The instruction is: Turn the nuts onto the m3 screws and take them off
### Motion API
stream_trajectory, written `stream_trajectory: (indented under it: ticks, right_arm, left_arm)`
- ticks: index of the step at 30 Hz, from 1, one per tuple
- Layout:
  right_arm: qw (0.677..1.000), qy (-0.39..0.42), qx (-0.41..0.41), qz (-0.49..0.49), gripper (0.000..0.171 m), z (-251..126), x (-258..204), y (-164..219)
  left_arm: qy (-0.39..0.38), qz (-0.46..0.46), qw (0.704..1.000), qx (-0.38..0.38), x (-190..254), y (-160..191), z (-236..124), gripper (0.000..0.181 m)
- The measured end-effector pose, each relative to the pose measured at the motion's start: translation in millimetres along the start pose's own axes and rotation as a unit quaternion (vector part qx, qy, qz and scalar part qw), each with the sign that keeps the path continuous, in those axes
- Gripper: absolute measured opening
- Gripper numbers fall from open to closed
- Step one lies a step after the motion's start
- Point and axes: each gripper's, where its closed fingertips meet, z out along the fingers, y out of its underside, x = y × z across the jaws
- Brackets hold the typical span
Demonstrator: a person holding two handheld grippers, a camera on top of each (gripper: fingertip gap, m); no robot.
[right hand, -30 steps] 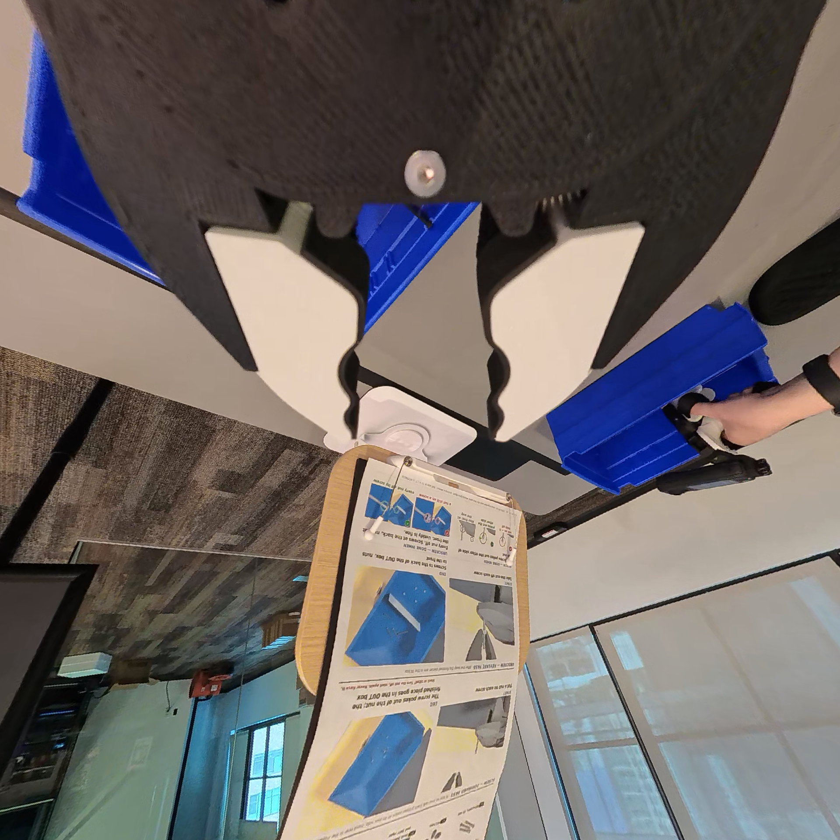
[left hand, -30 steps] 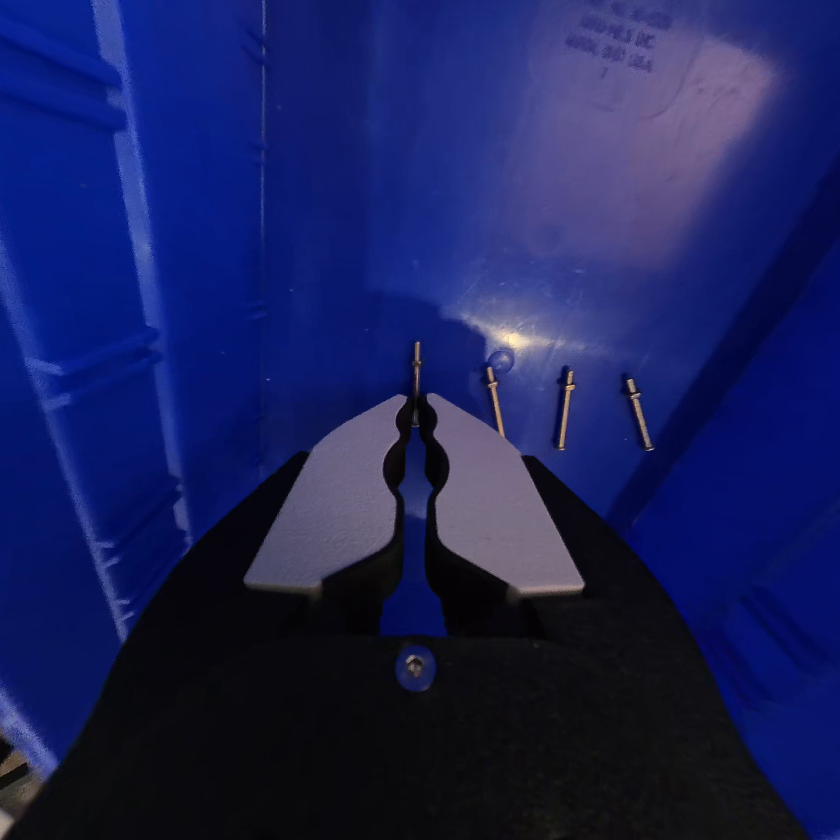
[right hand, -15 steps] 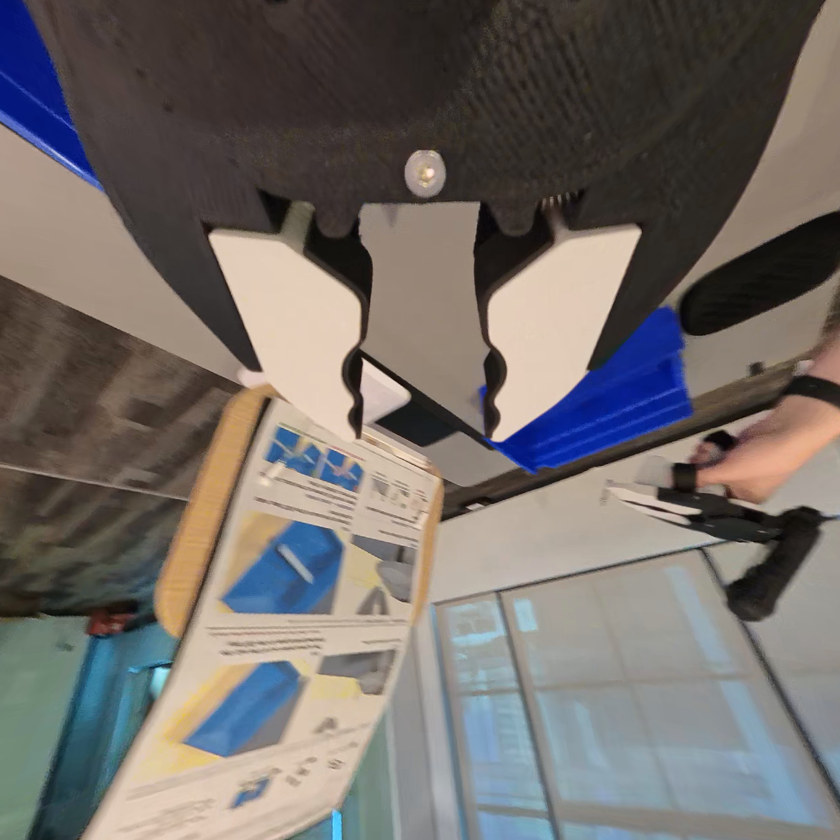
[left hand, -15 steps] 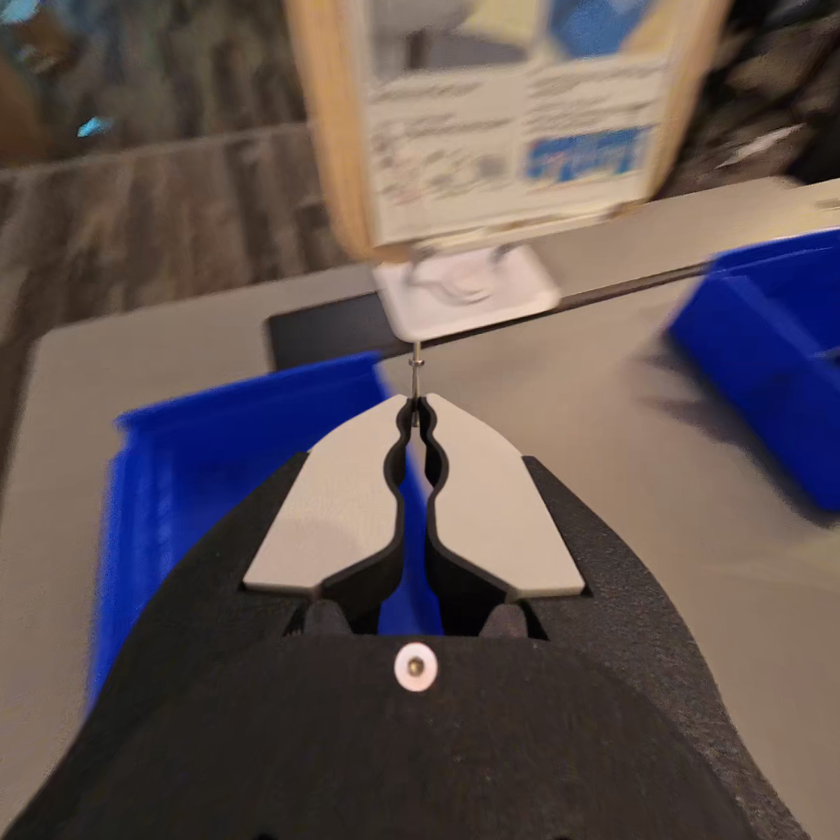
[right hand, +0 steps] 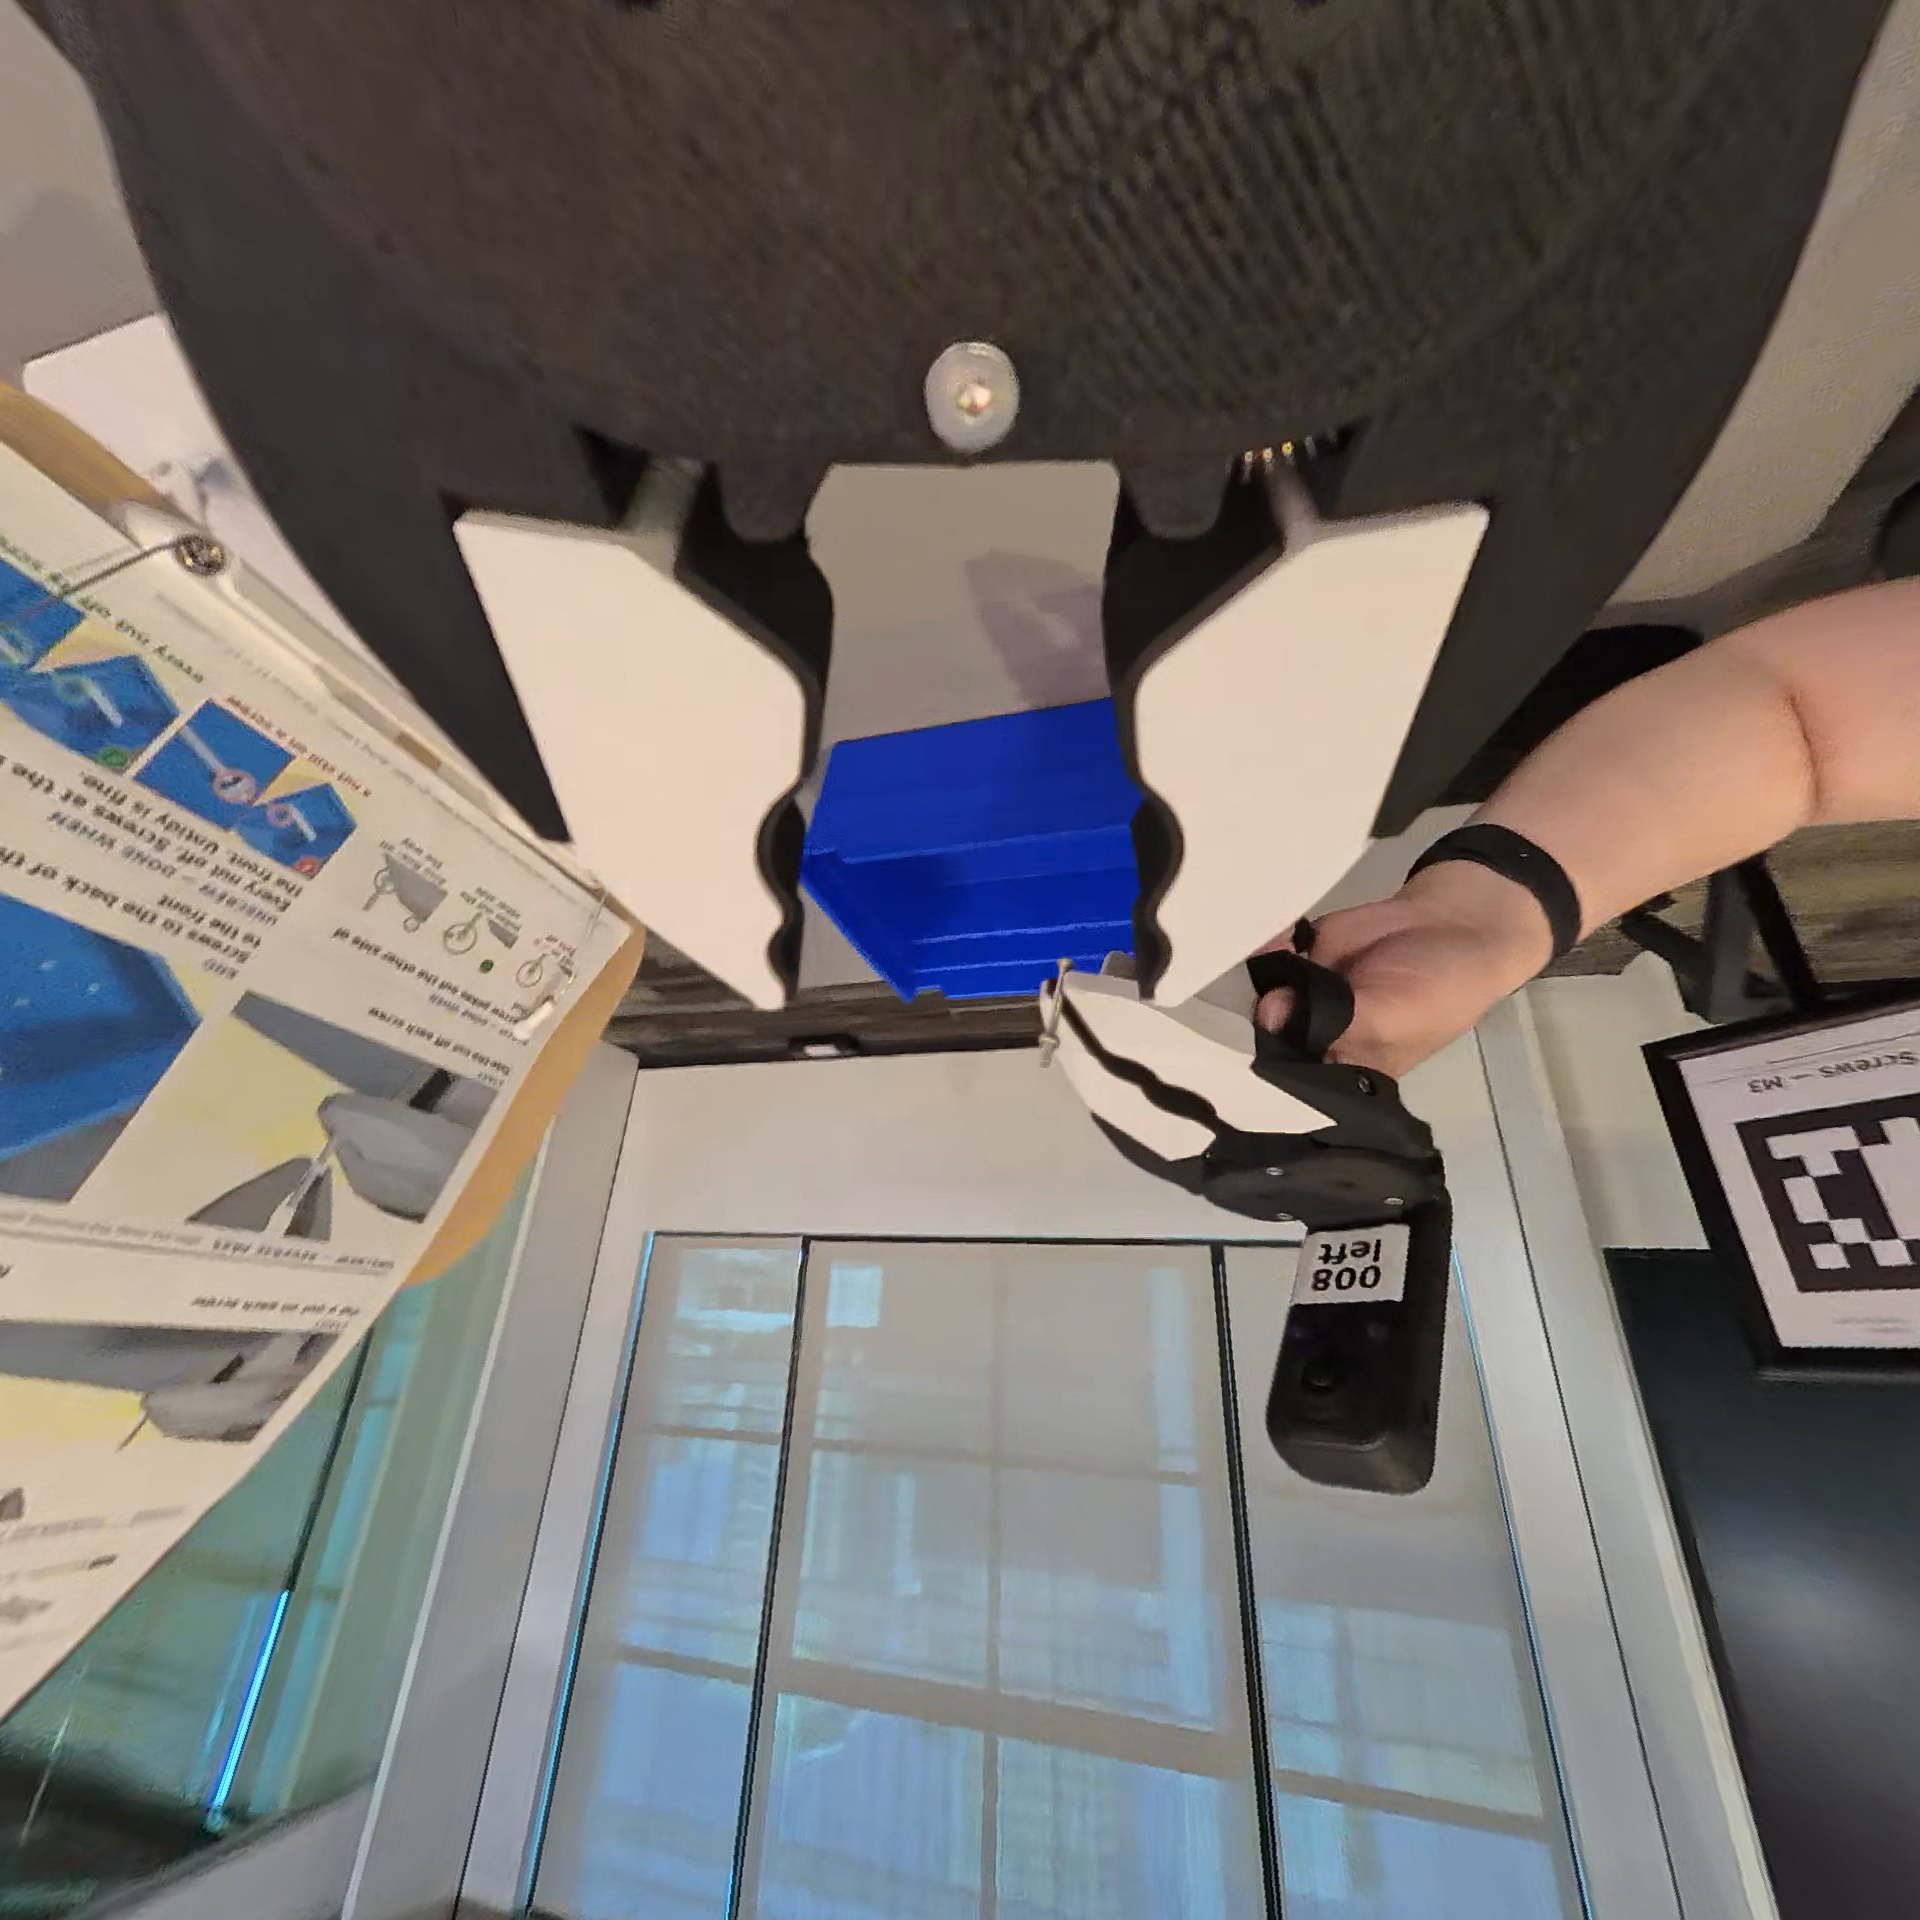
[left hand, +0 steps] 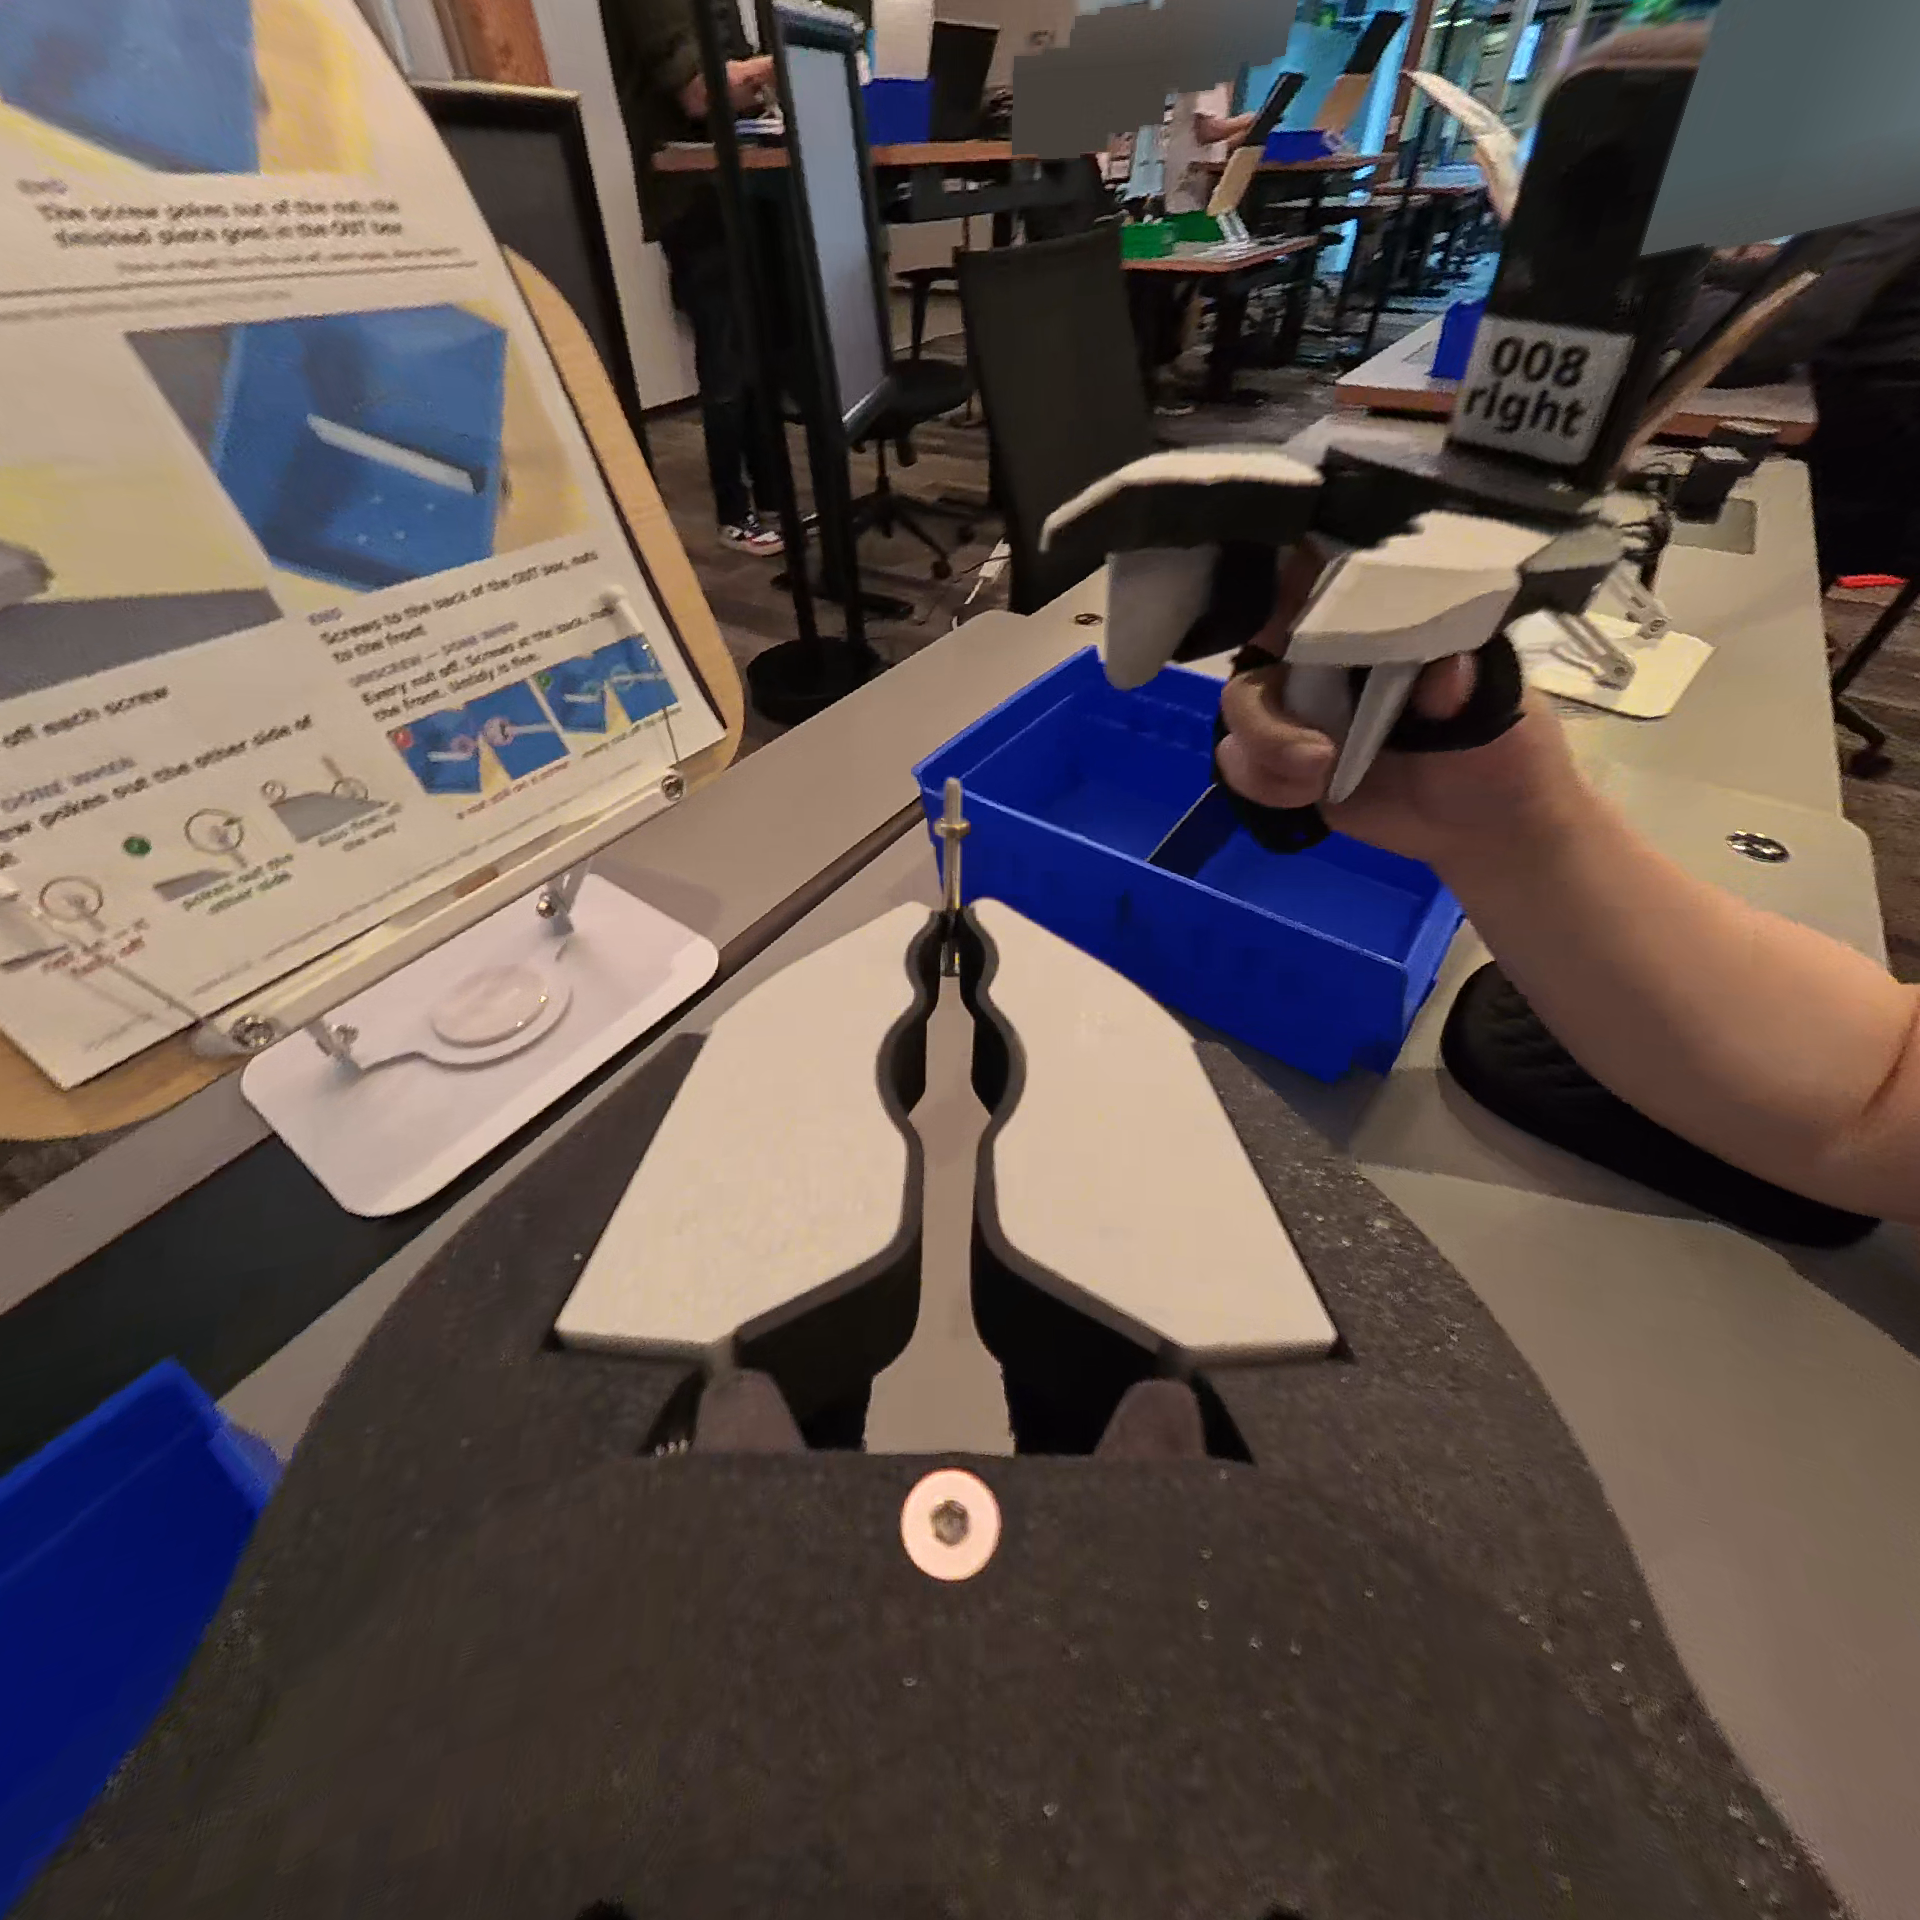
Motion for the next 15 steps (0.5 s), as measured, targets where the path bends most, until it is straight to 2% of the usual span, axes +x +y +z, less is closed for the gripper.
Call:
stream_trajectory:
  ticks: [3,11,15]
  right_arm:
    - [1.0,-0.012,0.003,0.014,0.061,8.2,-6.0,4.6]
    - [0.998,-0.018,-0.032,0.056,0.034,18.3,-17.2,12.1]
    - [0.995,-0.042,-0.028,0.086,0.028,26.1,-36.1,9.9]
  left_arm:
    - [0.037,0.003,0.999,0.004,4.2,-1.0,0.7,0.002]
    - [0.132,-0.052,0.988,0.059,21.8,4.2,2.3,0.002]
    - [0.184,-0.077,0.977,0.078,43.2,-2.7,1.0,0.002]
